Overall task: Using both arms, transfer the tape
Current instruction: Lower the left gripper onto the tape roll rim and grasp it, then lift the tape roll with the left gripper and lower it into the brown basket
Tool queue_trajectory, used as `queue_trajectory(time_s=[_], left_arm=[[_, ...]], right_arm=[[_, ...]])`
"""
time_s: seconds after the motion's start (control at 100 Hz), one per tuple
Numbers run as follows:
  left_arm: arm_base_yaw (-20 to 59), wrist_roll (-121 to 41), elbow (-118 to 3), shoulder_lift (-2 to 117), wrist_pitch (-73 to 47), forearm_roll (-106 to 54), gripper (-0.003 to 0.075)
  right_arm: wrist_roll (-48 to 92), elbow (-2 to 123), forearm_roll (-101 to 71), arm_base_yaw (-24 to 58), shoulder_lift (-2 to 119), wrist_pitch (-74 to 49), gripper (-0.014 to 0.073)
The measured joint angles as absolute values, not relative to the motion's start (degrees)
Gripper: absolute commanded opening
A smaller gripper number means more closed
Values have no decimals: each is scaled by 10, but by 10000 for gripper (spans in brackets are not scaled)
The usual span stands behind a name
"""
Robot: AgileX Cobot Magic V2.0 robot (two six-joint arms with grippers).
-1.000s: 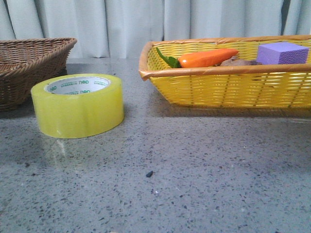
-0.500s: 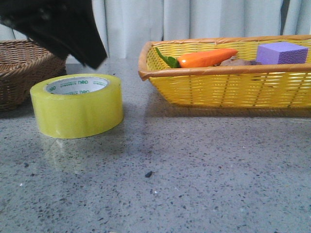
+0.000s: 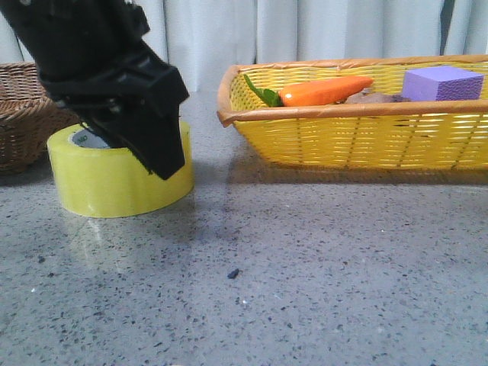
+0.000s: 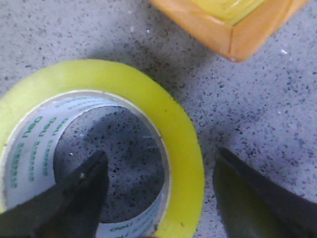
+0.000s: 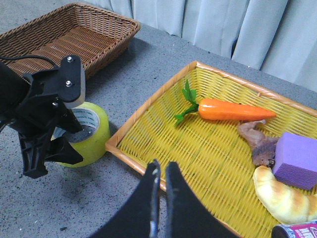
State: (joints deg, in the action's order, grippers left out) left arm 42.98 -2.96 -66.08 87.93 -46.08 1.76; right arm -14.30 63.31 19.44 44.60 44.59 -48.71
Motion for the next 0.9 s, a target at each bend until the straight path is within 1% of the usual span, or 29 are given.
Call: queue_trajectory(time_s=[0.34, 0.41, 0.58, 0.65, 0.77, 0.9], left_arm=[[430, -30, -661, 897, -461, 18, 411], [430, -30, -661, 897, -461, 18, 369], [430, -30, -661, 897, -461, 17, 216], [430, -30, -661, 897, -460, 15, 165], [430, -30, -661, 897, -457, 15, 125], [430, -30, -661, 897, -457, 14, 123]], right_arm=[[-143, 633, 194, 446, 446, -494, -74], [-142, 633, 194, 446, 446, -496, -74], [-143, 633, 194, 446, 446, -497, -74], [-143, 633, 194, 446, 446, -497, -74], [-143, 633, 194, 446, 446, -497, -74], [-143, 633, 194, 446, 446, -498, -74]])
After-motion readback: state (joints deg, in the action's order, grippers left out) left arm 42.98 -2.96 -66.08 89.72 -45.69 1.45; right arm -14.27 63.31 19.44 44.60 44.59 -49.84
